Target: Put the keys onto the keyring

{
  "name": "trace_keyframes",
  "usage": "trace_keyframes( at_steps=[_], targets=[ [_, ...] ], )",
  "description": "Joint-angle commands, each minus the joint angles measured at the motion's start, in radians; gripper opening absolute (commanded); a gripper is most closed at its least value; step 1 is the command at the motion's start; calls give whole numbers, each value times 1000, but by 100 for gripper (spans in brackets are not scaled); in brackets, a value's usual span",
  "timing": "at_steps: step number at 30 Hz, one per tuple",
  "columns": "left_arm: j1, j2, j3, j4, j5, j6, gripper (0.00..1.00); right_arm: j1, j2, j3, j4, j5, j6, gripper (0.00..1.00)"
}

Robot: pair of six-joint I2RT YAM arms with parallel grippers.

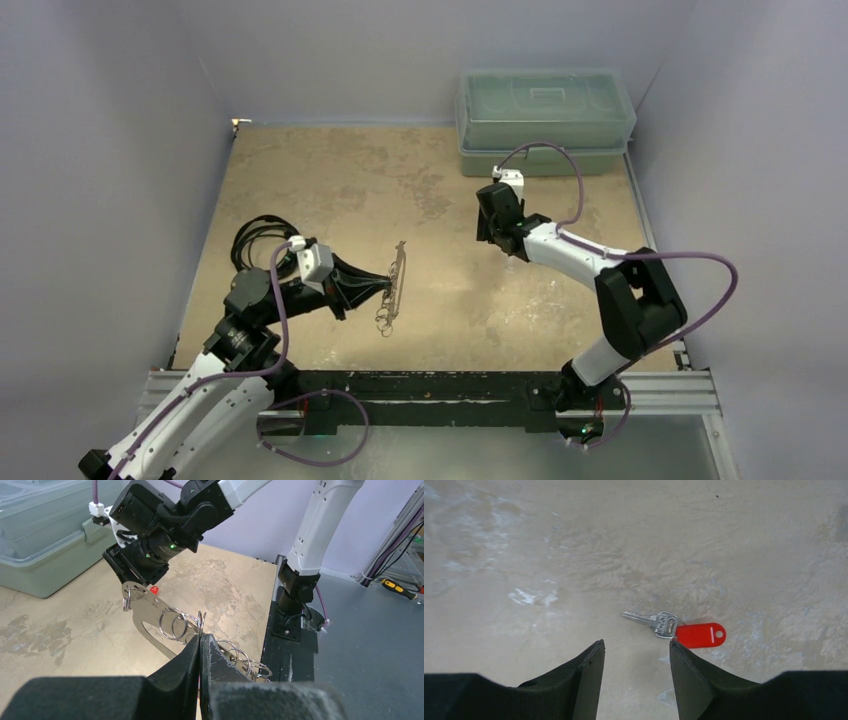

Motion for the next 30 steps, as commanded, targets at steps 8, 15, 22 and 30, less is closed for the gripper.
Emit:
trace_keyframes(
  at_steps=[8,15,22,30],
  targets=[
    [0,15,42,39,-5,-4,0,-69,172,103,-48,-20,-146,63],
    [0,12,40,39,-7,-6,0,-88,217,126,-73,-18,-169,64],
    [0,11,39,39,-10,-6,0,-136,239,131,-82,-117,-174,54],
    [0,7,39,38,-10,-5,0,-165,285,129,-77,-225,-180,37]
  ],
)
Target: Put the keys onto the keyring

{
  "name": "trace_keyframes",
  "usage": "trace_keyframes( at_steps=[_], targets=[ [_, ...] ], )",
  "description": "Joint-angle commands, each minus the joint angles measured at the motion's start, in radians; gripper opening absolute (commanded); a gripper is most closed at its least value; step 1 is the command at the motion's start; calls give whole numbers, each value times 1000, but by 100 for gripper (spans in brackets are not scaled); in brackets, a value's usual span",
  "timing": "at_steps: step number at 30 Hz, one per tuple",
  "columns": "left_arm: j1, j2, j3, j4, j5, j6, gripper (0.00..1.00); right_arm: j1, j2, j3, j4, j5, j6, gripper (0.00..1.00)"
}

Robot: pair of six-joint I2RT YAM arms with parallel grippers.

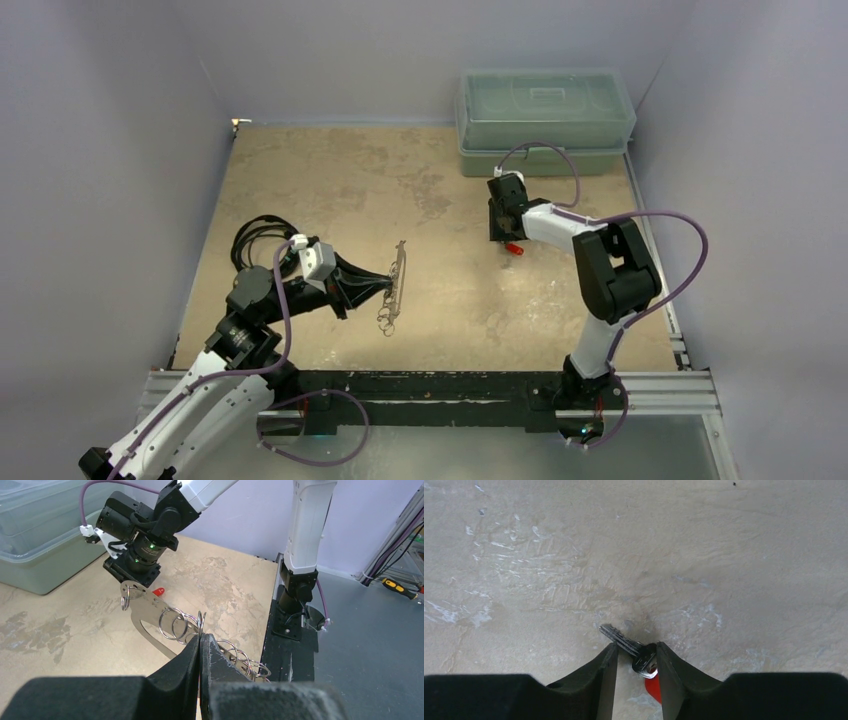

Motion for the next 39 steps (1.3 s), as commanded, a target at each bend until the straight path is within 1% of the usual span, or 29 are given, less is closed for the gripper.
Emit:
trace_keyframes(
  at_steps=[1,5,7,12,14,17,19,21,22,23,25,28,30,31,32,34,37,39],
  targets=[
    [1,-9,38,37,-7,-4,0,-13,54,22,-9,-77,-16,34],
    [0,-9,40,37,-5,-5,0,-25,75,24,-11,-133,-25,23],
    [0,-10,39,36,-6,-5,0,-26,78,26,-11,-156,-31,15],
    [0,-10,39,38,-7,-4,0,-27,52,20,2,-252,-49,3],
    [0,-10,39,38,-7,-5,0,-26,20,6,24,-318,-71,0],
    [0,-10,40,37,-9,-3,0,-10,-35,-18,64,-448,-54,0],
    [0,-11,40,36,-10,-1,0,11,-64,-33,83,-494,-36,0],
    [0,-12,40,36,-10,-1,0,34,-85,-40,90,-508,-23,0],
    [0,-11,40,35,-10,1,0,42,-90,-39,87,-509,-13,4],
    [1,-10,41,36,-11,0,0,46,-92,-39,83,-513,-2,13],
    [0,-6,40,34,-10,0,0,48,-97,-34,71,-509,14,26],
    [1,-4,40,33,-12,1,0,47,-117,-33,58,-486,33,43],
    [1,-3,40,33,-13,1,0,47,-139,-39,61,-482,42,57],
    [2,-2,40,33,-13,0,0,47,-151,-45,63,-484,48,63],
    [0,-2,40,33,-14,1,0,46,-164,-50,63,-485,55,66],
    [0,0,40,32,-13,2,0,48,-192,-72,75,-494,70,68],
    [1,-1,40,32,-15,2,0,49,-233,-107,78,-489,96,68],
    [1,1,40,33,-15,2,0,59,-261,-142,86,-463,110,66]
  ],
)
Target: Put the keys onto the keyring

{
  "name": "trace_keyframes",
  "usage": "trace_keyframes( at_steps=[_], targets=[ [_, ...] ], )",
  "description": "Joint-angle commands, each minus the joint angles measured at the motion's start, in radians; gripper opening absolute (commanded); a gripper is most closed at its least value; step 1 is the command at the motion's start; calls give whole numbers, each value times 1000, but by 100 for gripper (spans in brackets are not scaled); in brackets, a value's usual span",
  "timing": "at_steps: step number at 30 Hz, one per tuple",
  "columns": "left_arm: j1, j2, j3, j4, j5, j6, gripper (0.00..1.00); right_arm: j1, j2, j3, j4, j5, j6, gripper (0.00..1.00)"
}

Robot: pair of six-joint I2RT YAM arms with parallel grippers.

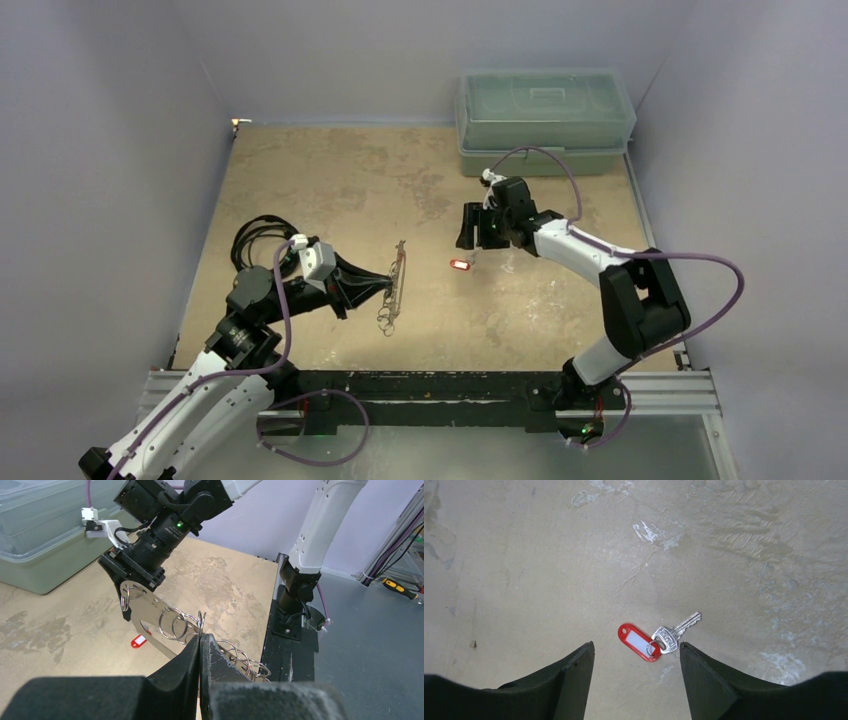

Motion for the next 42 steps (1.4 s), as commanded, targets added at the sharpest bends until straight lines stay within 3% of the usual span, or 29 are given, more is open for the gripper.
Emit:
trace_keyframes(
  at_steps=[1,14,25,38,42],
  targets=[
    [2,2,40,33,-14,1,0,22,-78,-60,30,32,49,65],
    [1,2,40,29,-18,2,0,132,53,-9,-38,258,57,40],
    [1,-1,41,27,-21,3,0,147,82,14,-48,290,57,27],
    [3,-3,40,29,-22,3,0,165,120,41,-68,323,54,24],
    [1,-4,40,29,-22,3,0,166,127,37,-74,332,51,10]
  ],
)
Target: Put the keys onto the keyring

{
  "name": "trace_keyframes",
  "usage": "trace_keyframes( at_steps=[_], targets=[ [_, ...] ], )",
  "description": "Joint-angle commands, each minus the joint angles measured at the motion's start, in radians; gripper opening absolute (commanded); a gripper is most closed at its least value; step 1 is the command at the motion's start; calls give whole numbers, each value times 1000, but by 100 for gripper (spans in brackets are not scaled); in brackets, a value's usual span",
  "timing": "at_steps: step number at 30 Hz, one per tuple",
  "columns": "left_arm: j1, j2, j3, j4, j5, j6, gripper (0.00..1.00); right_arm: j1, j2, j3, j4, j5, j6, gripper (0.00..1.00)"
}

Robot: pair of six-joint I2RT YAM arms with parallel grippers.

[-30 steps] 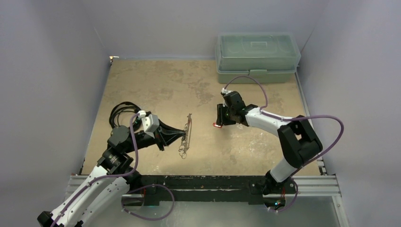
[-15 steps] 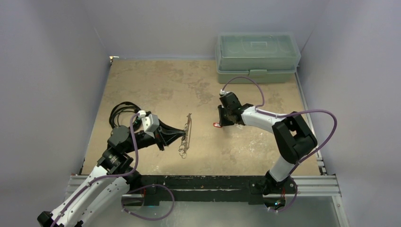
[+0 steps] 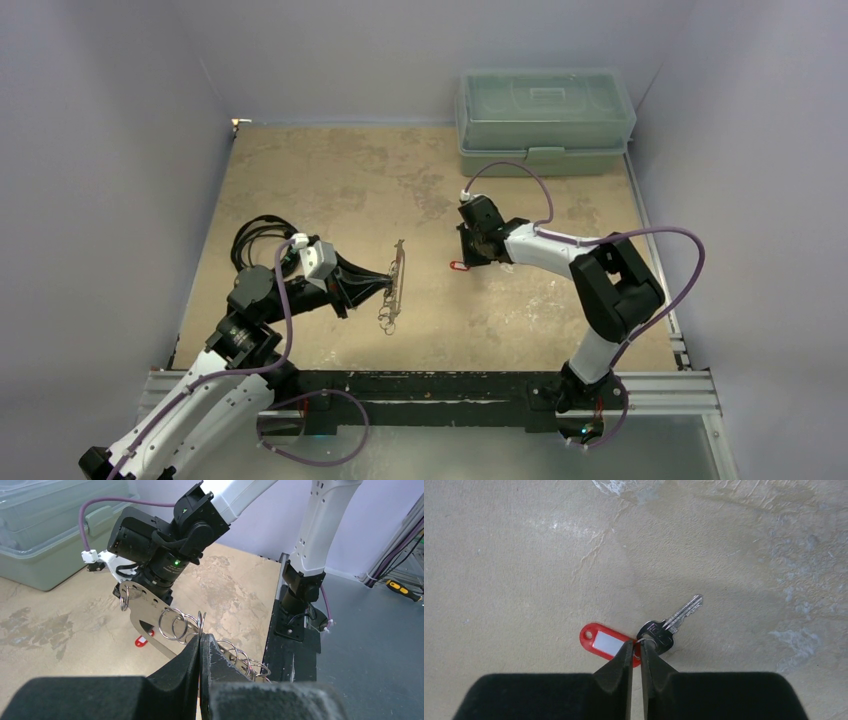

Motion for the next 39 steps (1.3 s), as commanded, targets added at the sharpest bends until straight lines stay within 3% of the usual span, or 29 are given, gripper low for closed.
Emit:
trace_keyframes(
  at_steps=[1,5,12,31,39],
  targets=[
    [1,-8,40,35,-8,3,0,5,17,30,-12,36,1,8],
    [1,-8,40,34,-7,4,0,5,17,30,-12,33,-4,0],
    [2,-7,40,35,-7,4,0,9,-54,34,-4,-22,-43,0],
    [1,-10,39,31,-7,5,0,11,-244,-101,221,-592,-115,0],
    [1,-9,38,32,-5,3,0,11,-281,-117,258,-719,-142,0]
  ],
)
